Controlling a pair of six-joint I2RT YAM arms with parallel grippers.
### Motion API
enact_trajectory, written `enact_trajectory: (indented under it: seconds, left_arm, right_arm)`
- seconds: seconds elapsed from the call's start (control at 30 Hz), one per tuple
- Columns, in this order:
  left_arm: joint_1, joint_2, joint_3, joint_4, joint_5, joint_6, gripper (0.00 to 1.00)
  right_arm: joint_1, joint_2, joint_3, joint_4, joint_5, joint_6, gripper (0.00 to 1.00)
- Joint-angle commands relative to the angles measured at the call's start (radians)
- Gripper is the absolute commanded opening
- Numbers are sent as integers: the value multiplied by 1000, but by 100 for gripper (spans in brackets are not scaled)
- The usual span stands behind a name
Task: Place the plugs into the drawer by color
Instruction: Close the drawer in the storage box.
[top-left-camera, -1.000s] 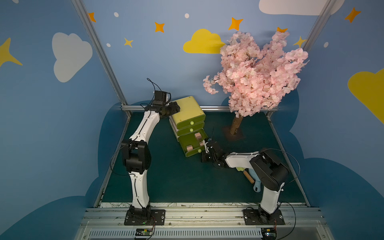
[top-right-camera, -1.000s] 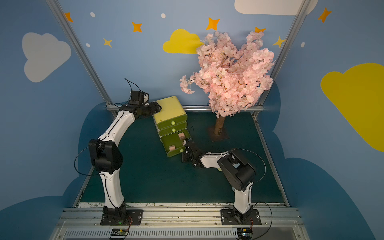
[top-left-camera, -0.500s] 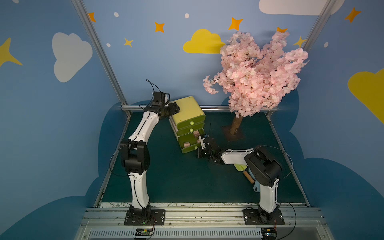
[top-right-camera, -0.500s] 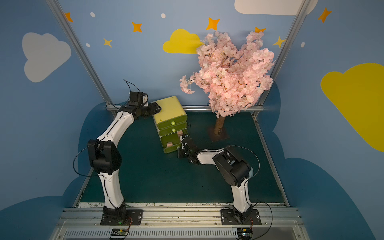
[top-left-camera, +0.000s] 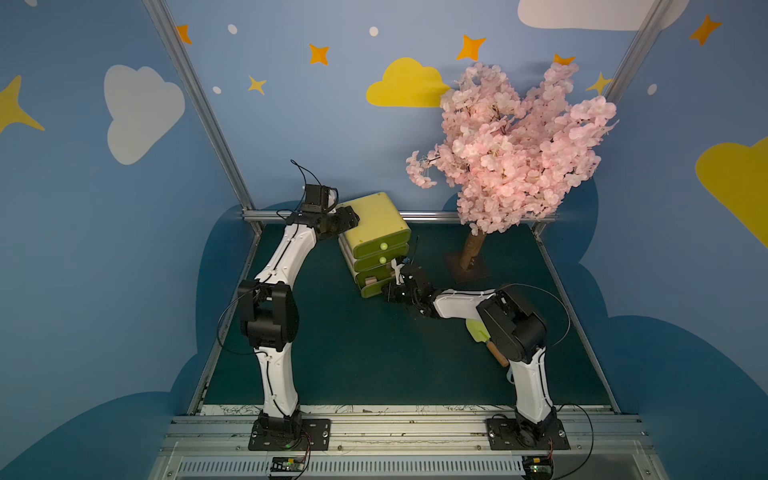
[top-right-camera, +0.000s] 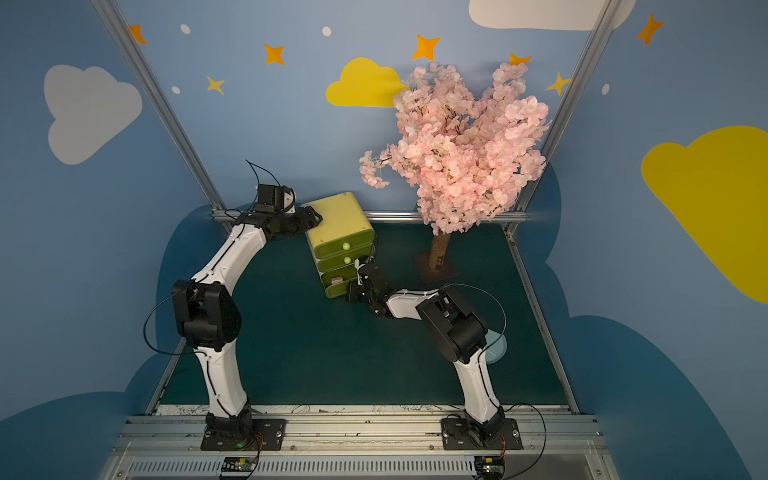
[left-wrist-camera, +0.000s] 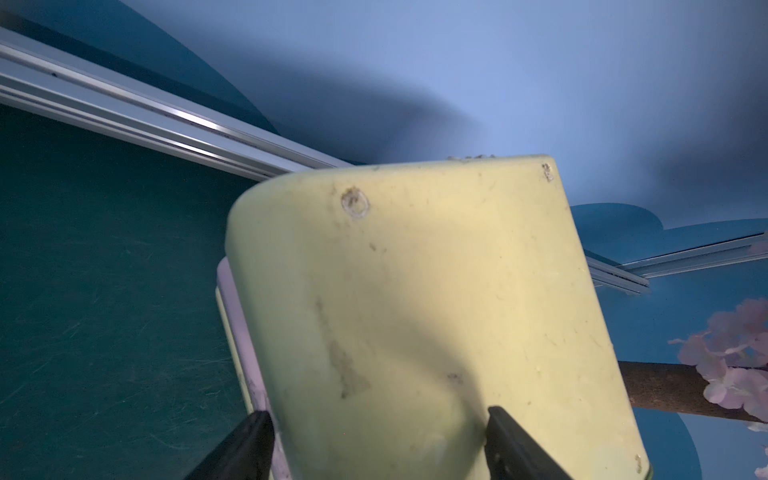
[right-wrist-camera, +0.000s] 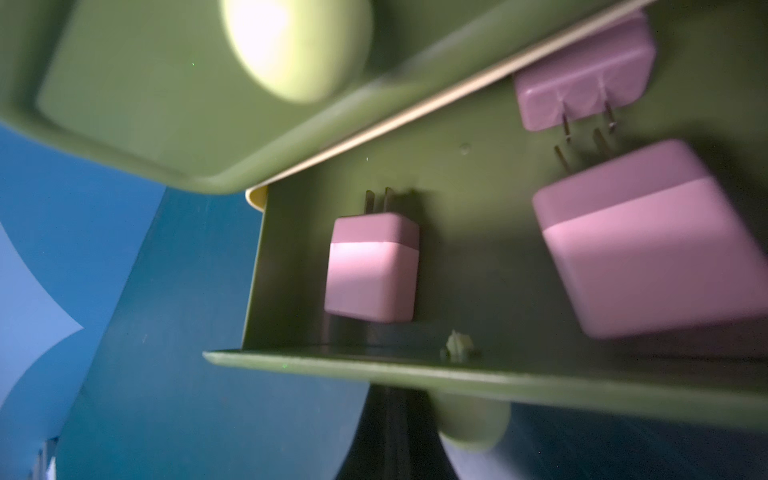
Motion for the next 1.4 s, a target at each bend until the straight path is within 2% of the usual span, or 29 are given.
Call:
enact_trajectory:
  seconds: [0.0, 0.83, 1.23, 1.37]
  left_arm:
    - [6, 15, -48, -128, -29, 27, 81]
    - [8, -4, -52, -121, -18, 20, 81]
    - [9, -28, -53, -119, -21, 24, 81]
    - [8, -30, -57, -118, -18, 16, 81]
  right_arm:
    - [-8, 41, 46, 36, -16, 37, 0]
    - [-22, 185, 226, 147, -45, 171, 0]
    - [-22, 195, 203, 320, -26, 324, 0]
    - [-21, 240, 252, 379, -39, 357, 1]
